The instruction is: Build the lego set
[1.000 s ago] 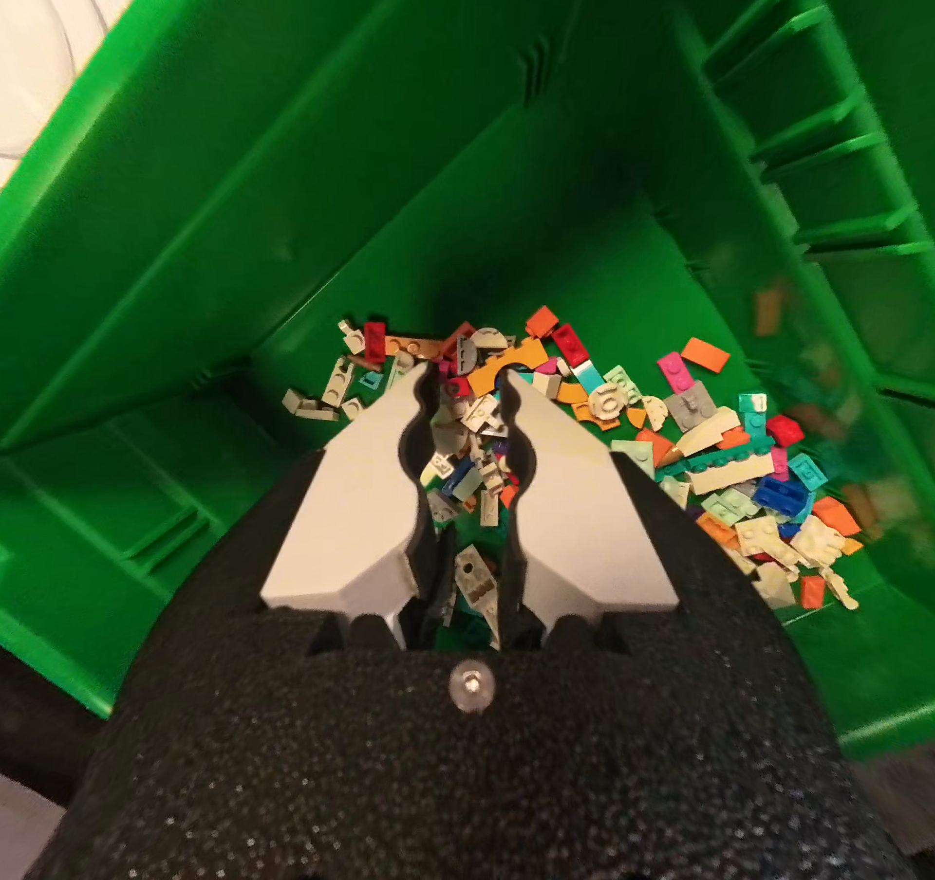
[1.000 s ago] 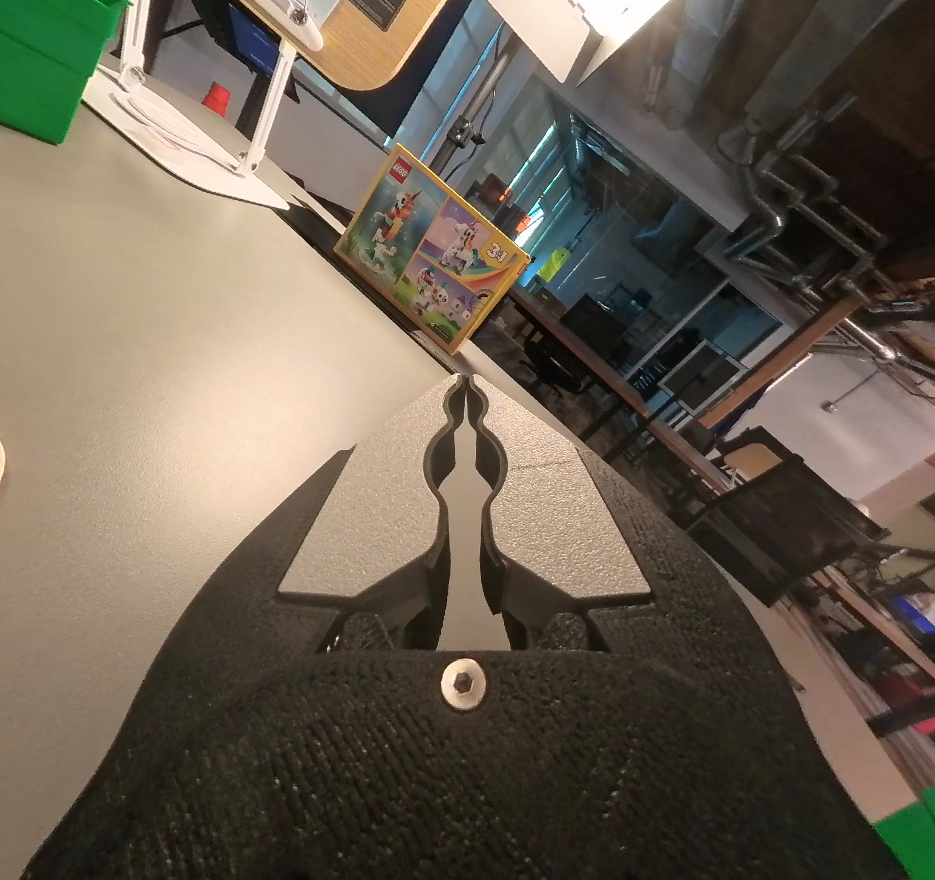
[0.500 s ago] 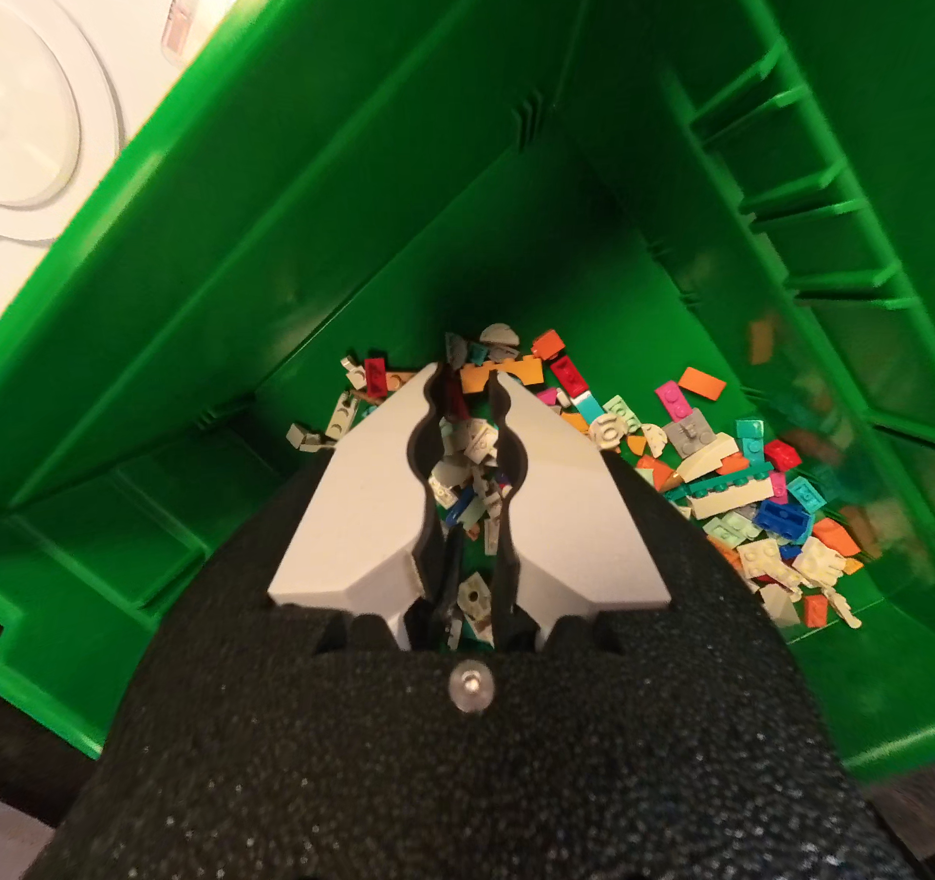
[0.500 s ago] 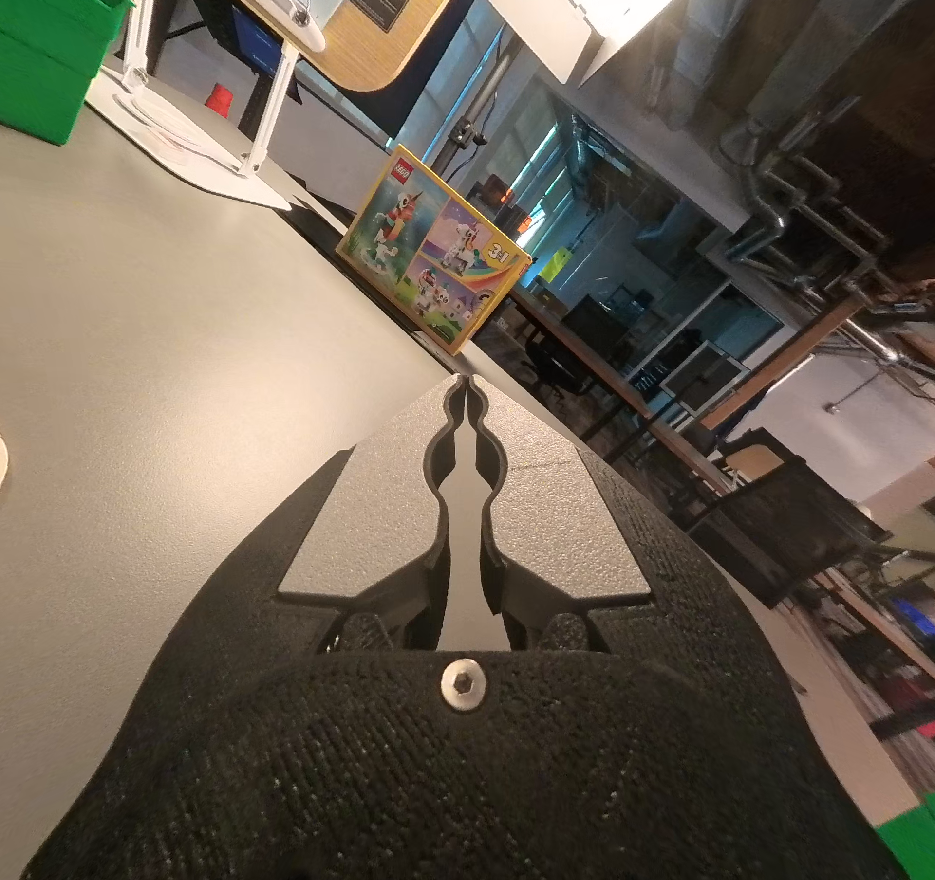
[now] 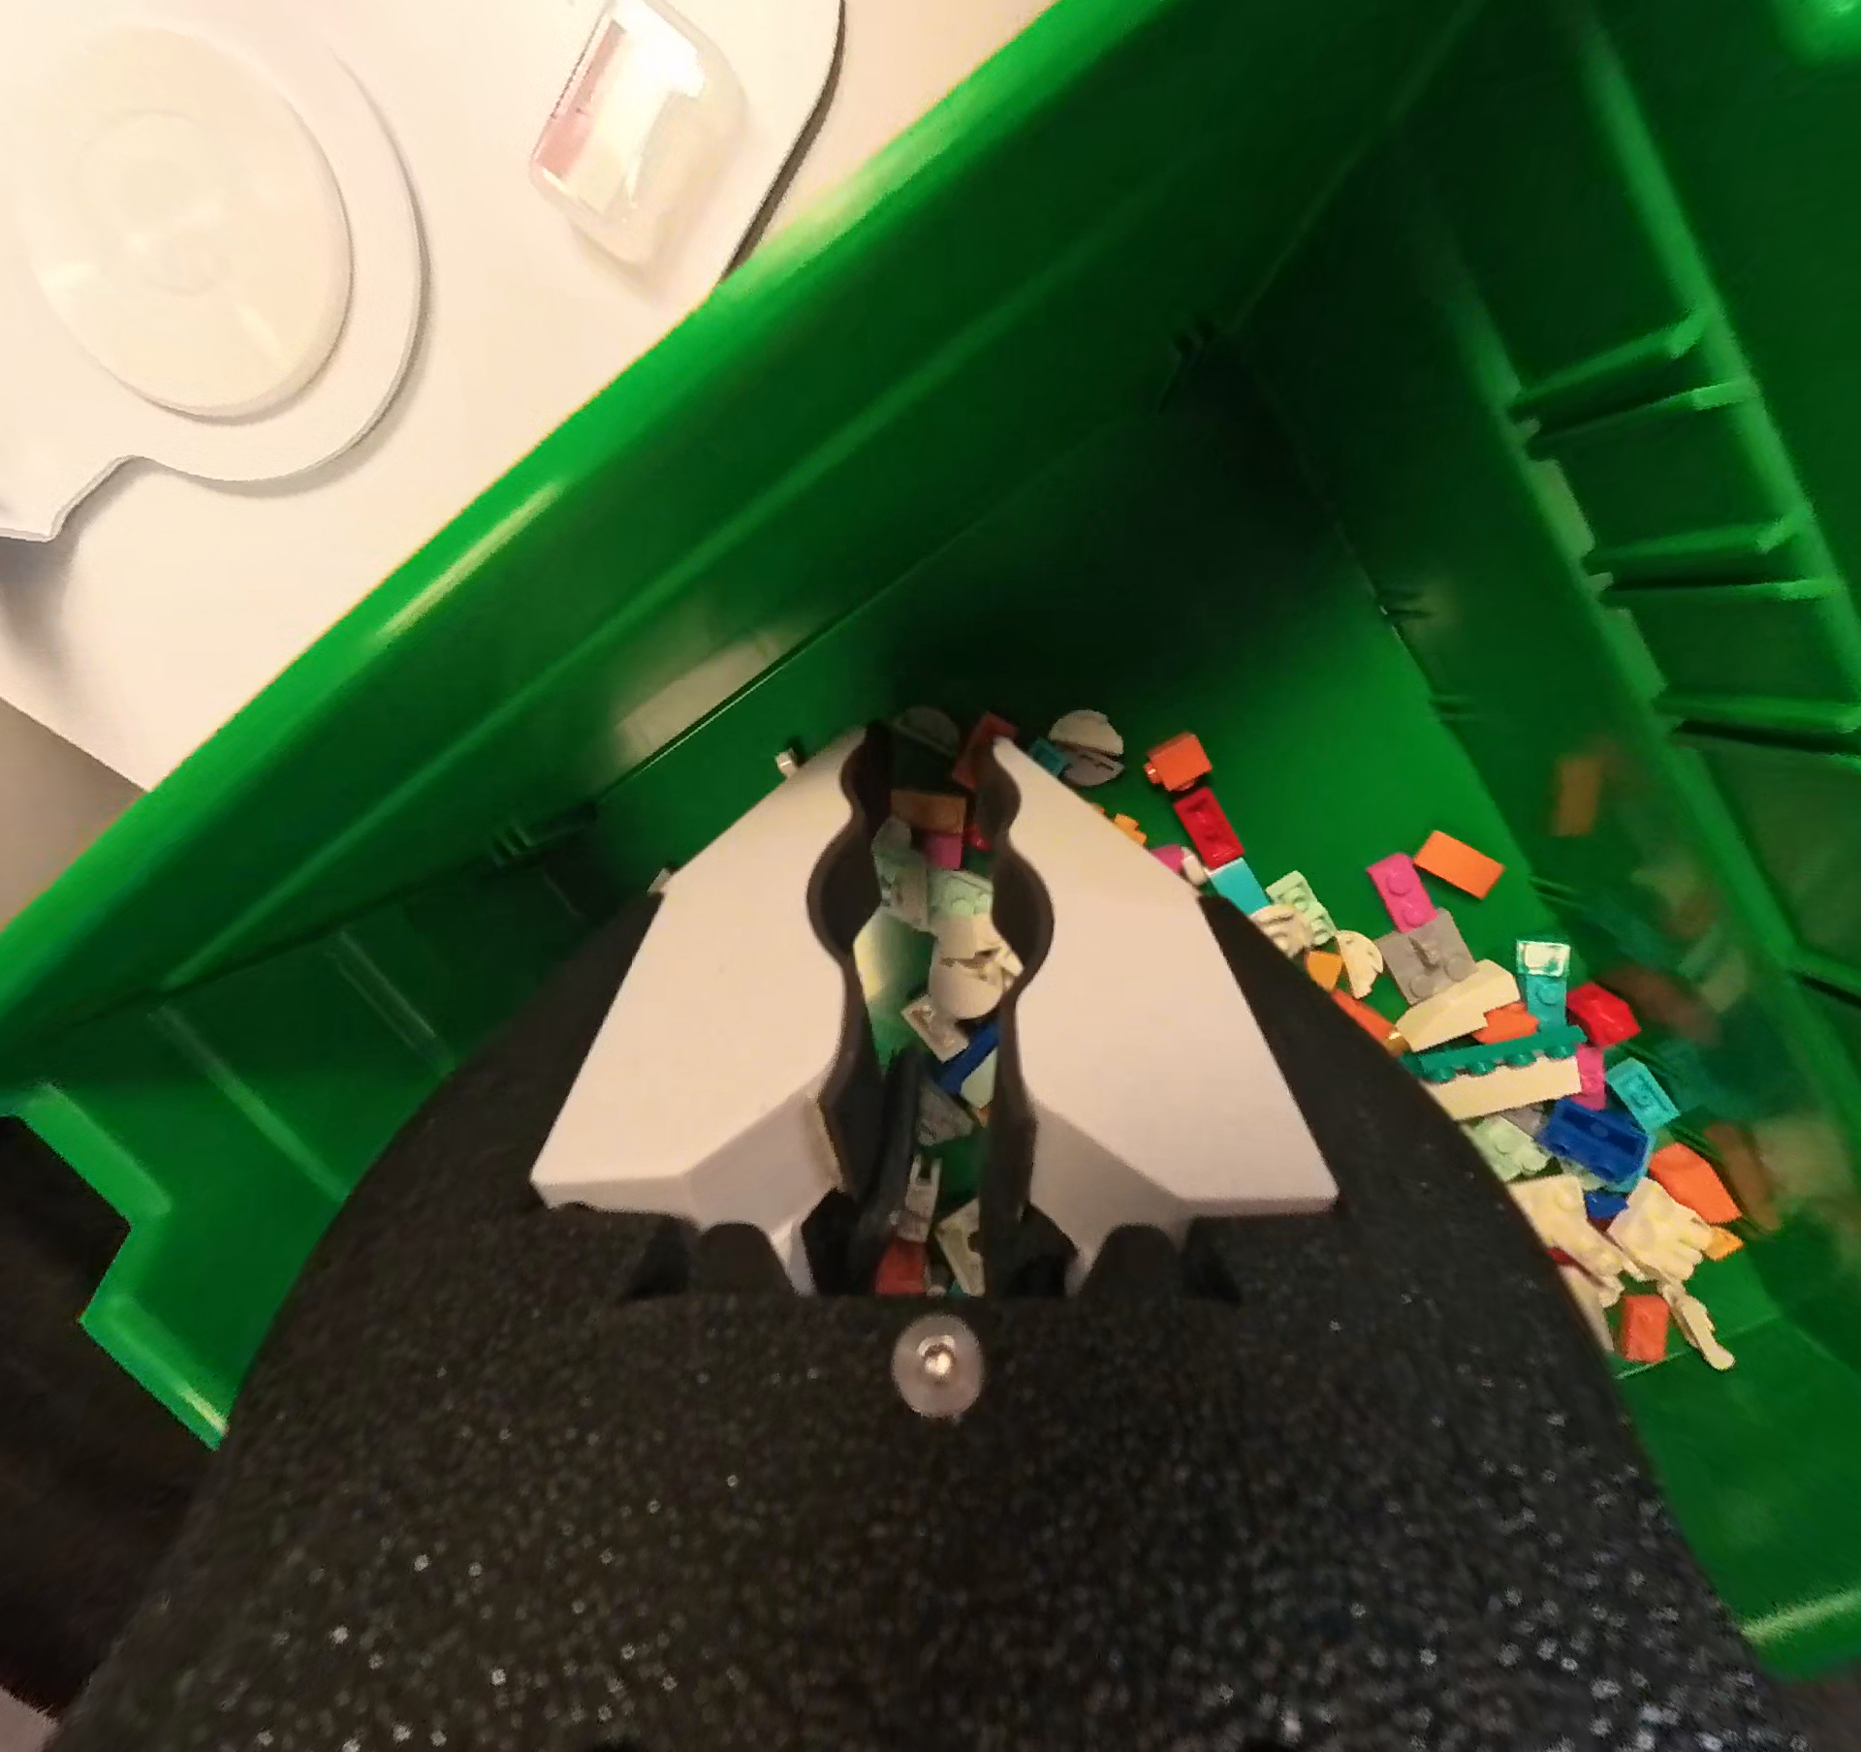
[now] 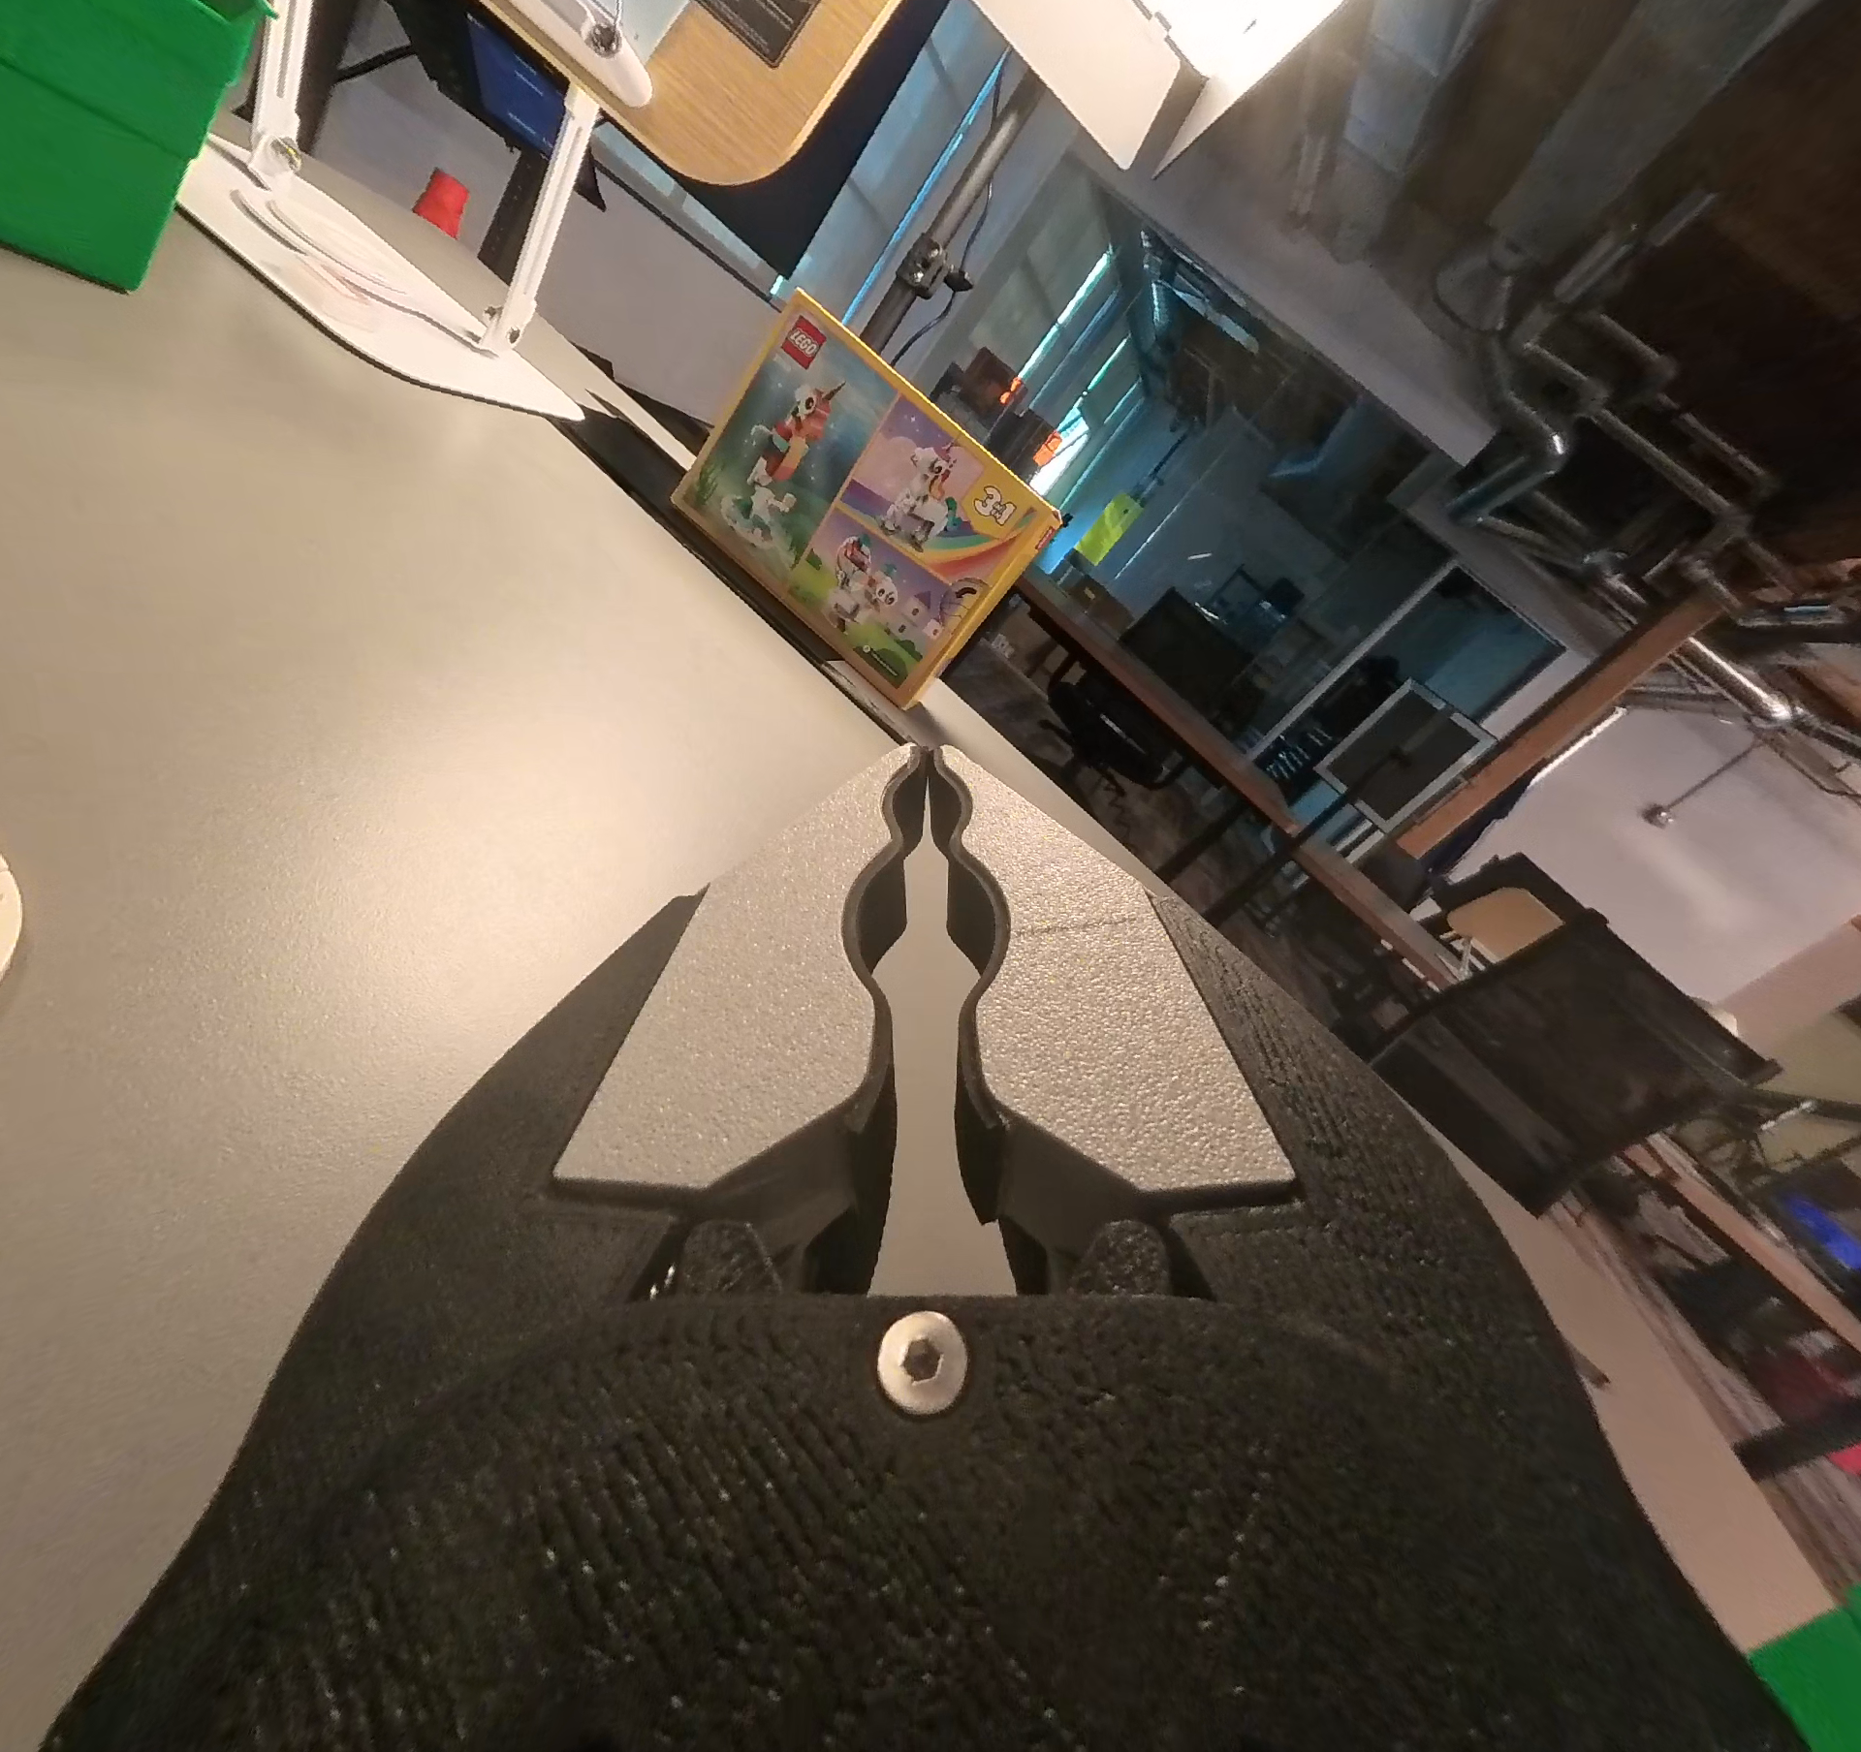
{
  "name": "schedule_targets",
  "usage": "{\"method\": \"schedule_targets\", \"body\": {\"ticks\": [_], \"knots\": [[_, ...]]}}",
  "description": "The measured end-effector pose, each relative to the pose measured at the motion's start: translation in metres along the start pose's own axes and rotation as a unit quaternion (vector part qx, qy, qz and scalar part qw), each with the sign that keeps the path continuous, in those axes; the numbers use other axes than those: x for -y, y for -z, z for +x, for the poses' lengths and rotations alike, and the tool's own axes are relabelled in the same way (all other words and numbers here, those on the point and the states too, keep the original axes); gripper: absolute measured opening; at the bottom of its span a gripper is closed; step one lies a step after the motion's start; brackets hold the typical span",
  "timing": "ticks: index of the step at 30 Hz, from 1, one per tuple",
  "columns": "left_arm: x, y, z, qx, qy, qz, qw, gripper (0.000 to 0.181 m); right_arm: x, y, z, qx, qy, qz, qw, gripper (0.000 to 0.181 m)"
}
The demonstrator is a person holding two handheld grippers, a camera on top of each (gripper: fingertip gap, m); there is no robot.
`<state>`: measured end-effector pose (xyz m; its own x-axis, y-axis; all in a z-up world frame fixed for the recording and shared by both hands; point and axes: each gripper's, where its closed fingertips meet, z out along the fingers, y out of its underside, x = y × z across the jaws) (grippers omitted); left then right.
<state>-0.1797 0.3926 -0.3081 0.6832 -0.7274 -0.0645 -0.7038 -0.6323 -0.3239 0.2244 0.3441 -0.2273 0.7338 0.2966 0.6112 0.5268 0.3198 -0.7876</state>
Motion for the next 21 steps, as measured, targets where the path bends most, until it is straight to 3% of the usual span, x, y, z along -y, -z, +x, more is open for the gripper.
{"method": "schedule_targets", "body": {"ticks": [5, 13, 17, 21], "knots": [[-0.008, 0.000, -0.007, 0.037, -0.023, -0.026, 0.999, 0.018, 0.000, 0.000, 0.001, -0.001, -0.002, 0.001, 1.000, 0.000], [-0.023, 0.003, 0.003, 0.034, -0.043, -0.052, 0.997, 0.013, 0.000, 0.000, 0.001, -0.001, -0.002, 0.002, 1.000, 0.000], [0.000, 0.009, -0.006, 0.024, 0.043, 0.030, 0.998, 0.020, 0.000, 0.000, 0.000, 0.000, -0.002, 0.002, 1.000, 0.000], [0.004, 0.006, -0.007, -0.025, 0.136, 0.044, 0.989, 0.022, 0.001, 0.000, 0.001, -0.001, -0.003, 0.002, 1.000, 0.000]]}}
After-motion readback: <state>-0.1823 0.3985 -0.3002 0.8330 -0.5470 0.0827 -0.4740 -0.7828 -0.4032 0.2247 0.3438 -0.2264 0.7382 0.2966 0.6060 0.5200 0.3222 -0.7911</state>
